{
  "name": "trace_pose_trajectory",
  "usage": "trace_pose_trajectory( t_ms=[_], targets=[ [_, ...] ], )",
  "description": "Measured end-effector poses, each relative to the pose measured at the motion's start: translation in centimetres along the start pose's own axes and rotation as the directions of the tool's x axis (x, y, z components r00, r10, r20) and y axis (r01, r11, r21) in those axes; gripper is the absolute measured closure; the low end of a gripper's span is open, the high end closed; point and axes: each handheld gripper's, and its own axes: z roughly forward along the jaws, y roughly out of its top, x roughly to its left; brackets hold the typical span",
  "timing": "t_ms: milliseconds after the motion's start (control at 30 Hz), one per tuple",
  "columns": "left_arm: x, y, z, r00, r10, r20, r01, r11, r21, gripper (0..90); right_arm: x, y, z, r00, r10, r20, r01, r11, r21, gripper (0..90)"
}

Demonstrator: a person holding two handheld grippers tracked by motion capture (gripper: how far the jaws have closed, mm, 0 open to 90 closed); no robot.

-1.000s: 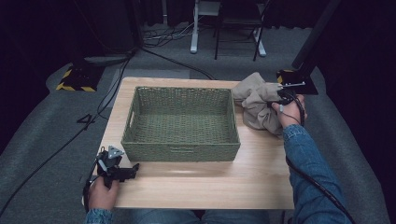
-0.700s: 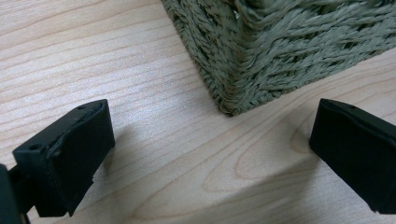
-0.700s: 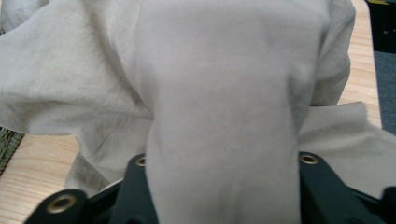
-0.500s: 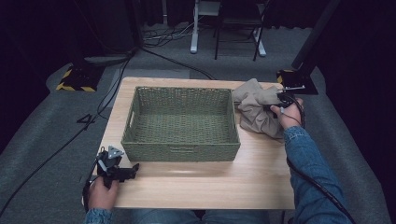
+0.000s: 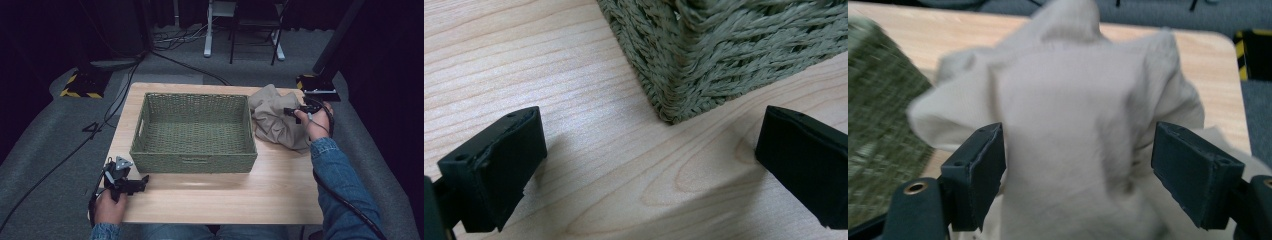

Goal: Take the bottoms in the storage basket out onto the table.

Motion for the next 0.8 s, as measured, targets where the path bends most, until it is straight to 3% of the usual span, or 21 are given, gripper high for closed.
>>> trace_pose_trajectory(
  t_ms=[167, 200, 433, 800],
  targets=[
    [0.0, 0.0, 0.0, 1.0, 0.0, 0.0, 0.0, 1.0, 0.0, 0.2, 0.4, 0.1, -1.7, 0.9994, -0.009, -0.033, 0.007, 0.998, -0.061, 22.4],
    [0.0, 0.0, 0.0, 1.0, 0.0, -0.001, 0.0, 1.0, 0.0, 0.2, 0.5, -0.2, -2.6, 0.998, -0.023, -0.059, 0.017, 0.995, -0.1, 22.6],
    [0.0, 0.0, 0.0, 1.0, 0.0, 0.0, 0.0, 1.0, -0.001, 0.2, 1.2, -1.2, -5.3, 0.9921, -0.062, -0.109, 0.044, 0.986, -0.161, 22.8],
    [0.0, 0.0, 0.0, 1.0, 0.0, 0.0, 0.0, 1.0, 0.0, 0.2, 2.7, -3.1, -7.9, 0.9775, -0.126, -0.17, 0.095, 0.979, -0.179, 23.8]
  ],
)
